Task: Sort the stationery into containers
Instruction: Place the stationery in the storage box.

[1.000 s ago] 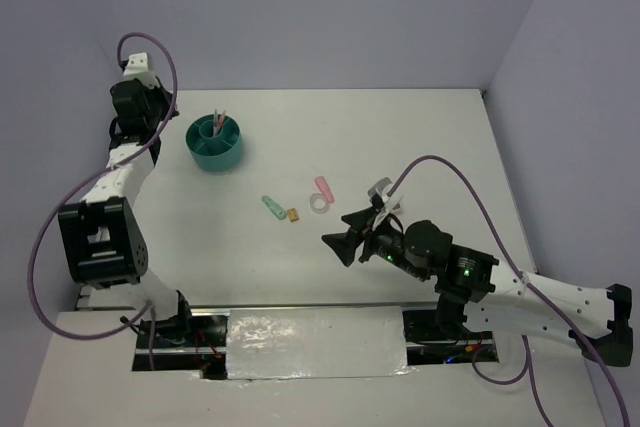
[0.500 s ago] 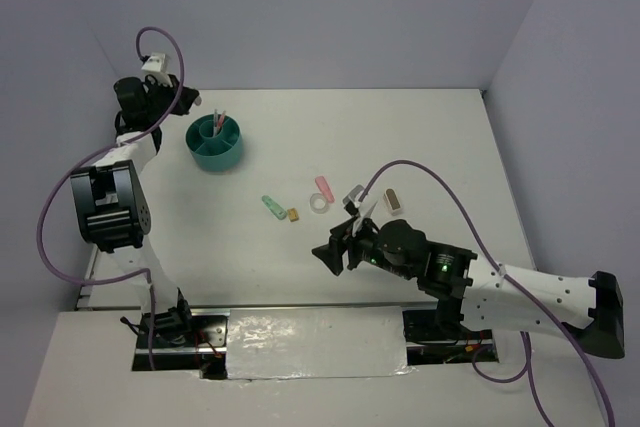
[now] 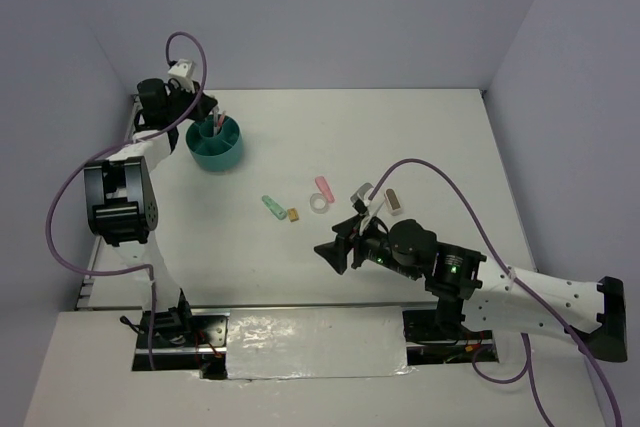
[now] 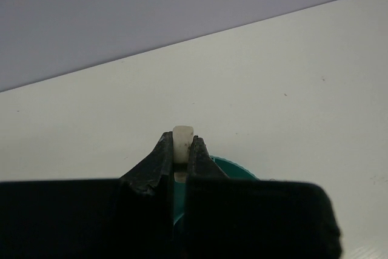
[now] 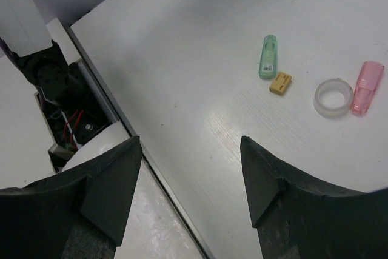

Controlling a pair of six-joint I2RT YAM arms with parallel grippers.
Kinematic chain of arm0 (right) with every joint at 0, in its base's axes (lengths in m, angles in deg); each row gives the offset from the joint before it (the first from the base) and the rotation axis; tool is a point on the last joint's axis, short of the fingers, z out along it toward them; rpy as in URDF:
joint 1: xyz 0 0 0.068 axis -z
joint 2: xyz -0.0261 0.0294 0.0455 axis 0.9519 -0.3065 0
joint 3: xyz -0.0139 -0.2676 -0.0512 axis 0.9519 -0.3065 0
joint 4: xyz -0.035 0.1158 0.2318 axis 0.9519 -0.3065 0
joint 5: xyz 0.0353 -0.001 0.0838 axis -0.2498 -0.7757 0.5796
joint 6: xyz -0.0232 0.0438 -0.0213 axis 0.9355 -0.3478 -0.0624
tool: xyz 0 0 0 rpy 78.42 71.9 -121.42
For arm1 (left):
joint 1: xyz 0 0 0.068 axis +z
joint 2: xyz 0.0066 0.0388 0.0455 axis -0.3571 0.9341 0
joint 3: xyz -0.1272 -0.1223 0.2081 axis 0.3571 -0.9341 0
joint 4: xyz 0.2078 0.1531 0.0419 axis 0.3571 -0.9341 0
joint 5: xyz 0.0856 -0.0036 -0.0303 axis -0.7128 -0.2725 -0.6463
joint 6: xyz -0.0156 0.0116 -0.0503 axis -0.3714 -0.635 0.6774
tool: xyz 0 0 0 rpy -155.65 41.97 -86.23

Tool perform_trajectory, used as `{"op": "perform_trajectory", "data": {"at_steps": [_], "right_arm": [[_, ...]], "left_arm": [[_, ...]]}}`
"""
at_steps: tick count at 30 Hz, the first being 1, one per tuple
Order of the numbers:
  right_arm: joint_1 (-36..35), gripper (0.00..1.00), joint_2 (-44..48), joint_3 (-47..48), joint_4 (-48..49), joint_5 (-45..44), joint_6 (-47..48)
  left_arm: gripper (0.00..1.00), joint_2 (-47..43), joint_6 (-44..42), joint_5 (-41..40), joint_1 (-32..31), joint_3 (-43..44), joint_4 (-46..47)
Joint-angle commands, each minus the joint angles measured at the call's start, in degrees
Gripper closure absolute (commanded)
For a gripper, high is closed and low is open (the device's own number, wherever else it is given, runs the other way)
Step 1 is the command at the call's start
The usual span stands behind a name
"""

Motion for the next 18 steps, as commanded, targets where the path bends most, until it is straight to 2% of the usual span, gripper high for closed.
{"op": "perform_trajectory", "data": {"at_steps": [1,7,12,16,18], "right_arm": [[0.09,0.27,1.1,1.25,0.35,-0.66,0.39],[0.09,0.27,1.1,1.42,0.17,-0.75,0.56],[0.09,0.27,1.01,1.42,0.43,-0.93,0.65],[-0.08,0.27,0.92,1.42,0.35,-0.84,0.56],[0.09,0.27,0.92,1.34,0.43,-0.93,0.56]], "left_arm": [[0.89,1.46,-3.28,-1.33,0.3,1.18,1.39],[0.88,2.6,-3.55,-2.65,0.21,0.91,1.04],[0.73,1.46,-3.55,-2.83,0.21,0.56,1.12],[0.55,0.58,-3.55,-3.7,0.12,-0.06,1.3],[0.52,0.58,-3.64,-4.23,0.12,-0.32,1.47]]}}
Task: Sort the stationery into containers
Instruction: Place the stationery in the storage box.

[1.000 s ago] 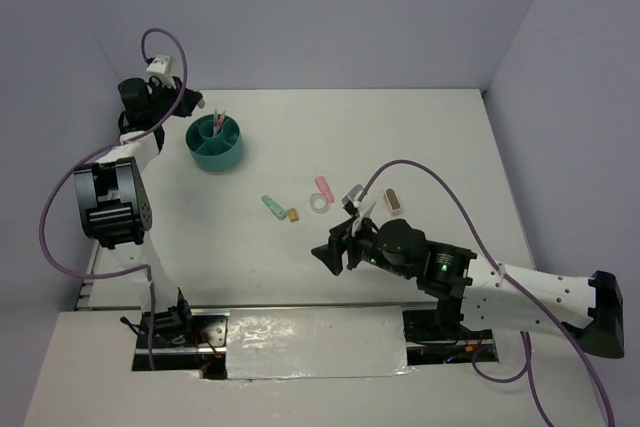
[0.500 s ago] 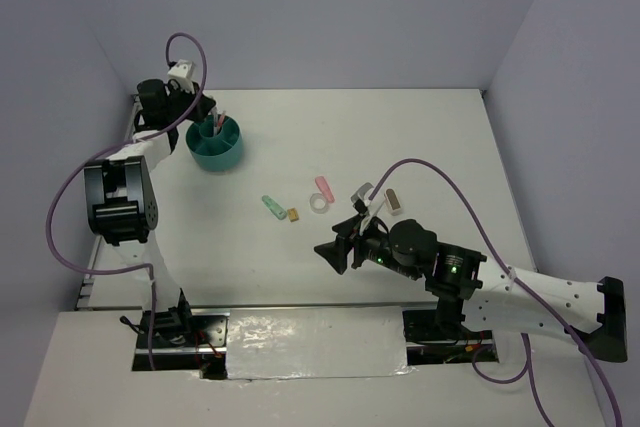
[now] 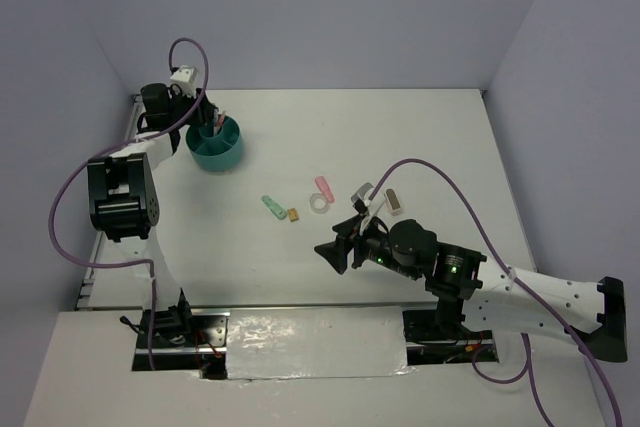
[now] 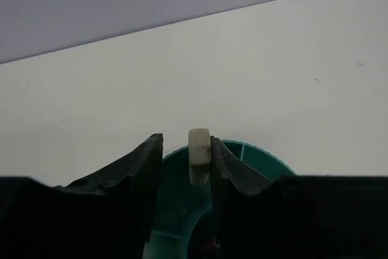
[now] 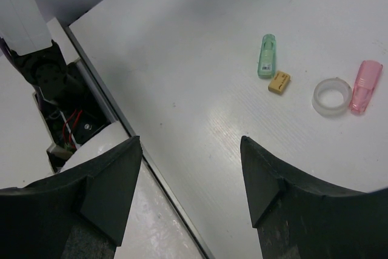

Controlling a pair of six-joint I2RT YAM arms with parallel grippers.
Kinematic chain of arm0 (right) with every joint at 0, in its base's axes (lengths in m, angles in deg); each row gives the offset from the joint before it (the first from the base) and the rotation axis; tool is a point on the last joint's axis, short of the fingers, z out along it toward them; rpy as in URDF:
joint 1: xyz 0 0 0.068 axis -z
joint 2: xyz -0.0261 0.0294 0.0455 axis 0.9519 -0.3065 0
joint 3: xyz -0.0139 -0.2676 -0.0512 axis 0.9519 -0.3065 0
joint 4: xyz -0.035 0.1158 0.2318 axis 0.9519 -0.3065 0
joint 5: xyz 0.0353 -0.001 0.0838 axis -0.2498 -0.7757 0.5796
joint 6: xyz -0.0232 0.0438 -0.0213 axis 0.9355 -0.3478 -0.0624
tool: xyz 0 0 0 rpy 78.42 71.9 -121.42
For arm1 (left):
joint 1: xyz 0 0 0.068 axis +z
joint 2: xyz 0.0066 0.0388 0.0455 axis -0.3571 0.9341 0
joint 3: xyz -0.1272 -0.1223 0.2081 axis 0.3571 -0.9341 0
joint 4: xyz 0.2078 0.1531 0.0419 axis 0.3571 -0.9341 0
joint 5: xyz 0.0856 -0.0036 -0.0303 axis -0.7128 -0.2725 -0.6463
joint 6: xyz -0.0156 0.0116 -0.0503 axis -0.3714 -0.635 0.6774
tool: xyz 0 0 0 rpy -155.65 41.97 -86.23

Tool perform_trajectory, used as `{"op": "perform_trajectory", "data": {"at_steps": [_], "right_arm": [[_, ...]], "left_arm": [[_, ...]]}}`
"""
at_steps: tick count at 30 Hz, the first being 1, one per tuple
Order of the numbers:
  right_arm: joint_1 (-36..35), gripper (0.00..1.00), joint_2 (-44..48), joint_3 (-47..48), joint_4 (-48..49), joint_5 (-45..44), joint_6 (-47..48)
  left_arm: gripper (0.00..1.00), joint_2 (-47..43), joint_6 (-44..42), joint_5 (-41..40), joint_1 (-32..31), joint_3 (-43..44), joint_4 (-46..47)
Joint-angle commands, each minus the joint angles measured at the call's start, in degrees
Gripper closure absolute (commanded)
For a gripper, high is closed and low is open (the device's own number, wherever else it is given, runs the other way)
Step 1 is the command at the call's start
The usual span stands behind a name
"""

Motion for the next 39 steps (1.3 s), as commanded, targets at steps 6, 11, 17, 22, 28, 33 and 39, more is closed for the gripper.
{"op": "perform_trajectory", "data": {"at_steps": [6,11,17,22,28,33,39], "right_arm": [[0.09,0.27,0.51,1.42,0.34,-1.5,1.24],[0.09,0.27,-0.02,1.25,0.96,-1.94,1.59],[0.18,0.27,-0.72,1.25,1.05,-2.29,1.68],[0.18,0.27,-0.81,1.69,0.78,-2.29,1.86],[0.09,0.27,-0.46,1.78,0.26,-2.82,1.95],[0.09,0.26,-0.28,1.78,-0.01,-3.08,1.95],[0.35,0.26,-0.9,2.39,-0.36,-2.99,2.12]], "left_arm": [[0.49,-2.94,-1.34,-1.29,0.1,-0.98,3.33],[0.49,-3.82,-1.34,-2.43,0.01,-1.86,3.86],[0.54,-4.26,-1.17,-3.4,-0.16,-2.39,4.3],[0.42,-4.96,-0.73,-4.45,-0.16,-2.91,4.65],[0.39,-4.53,-0.46,-4.98,-0.25,-3.26,4.83],[0.38,-4.7,-0.37,-5.6,-0.25,-3.09,4.65],[0.38,-5.32,-0.02,-6.3,-0.34,-3.62,5.09]]}}
